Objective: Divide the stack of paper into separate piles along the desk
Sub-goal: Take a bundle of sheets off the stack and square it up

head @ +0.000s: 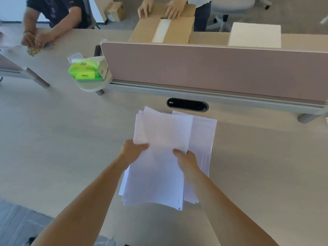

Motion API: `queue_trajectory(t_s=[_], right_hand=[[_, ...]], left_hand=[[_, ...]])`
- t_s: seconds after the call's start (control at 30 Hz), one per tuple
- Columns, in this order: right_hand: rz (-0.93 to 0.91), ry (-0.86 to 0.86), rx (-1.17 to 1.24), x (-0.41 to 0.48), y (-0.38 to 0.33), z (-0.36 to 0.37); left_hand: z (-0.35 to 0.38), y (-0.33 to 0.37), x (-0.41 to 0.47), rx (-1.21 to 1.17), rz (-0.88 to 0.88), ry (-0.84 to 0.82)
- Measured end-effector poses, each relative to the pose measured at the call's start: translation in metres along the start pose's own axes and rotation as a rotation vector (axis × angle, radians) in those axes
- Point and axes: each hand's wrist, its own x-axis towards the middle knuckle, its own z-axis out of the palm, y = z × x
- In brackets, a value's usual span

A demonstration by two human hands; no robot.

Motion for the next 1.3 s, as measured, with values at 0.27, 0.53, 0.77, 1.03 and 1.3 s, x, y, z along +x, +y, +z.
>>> queue_trajectory(t_s=[0.27, 0.53, 0.77, 1.03, 1.3], right_hand=[[-0.288, -0.196, -0.032, -0.035, -0.009, 0.084], [-0.484, -0.147, 0.012, -0.081, 0.008, 0.176], [-0.535, -0.095, -0.048, -0.112, 0.043, 0.231], [-0.55, -0.04, -0.252, -0.123, 0.065, 0.238], [-0.592, -0.142, -0.028, -0.128, 0.063, 0.253]], left_hand=[[-0.104, -0.013, -0.023, -0.433, 0.193, 0.05], [-0.213, -0.062, -0.025, -0.505, 0.359, 0.036], [-0.271, -0.116, -0.014, -0.46, 0.378, -0.11], [-0.28, -0.143, -0.003, -0.414, 0.397, -0.208], [-0.279, -0.137, 0.003, -0.254, 0.334, -0.031]])
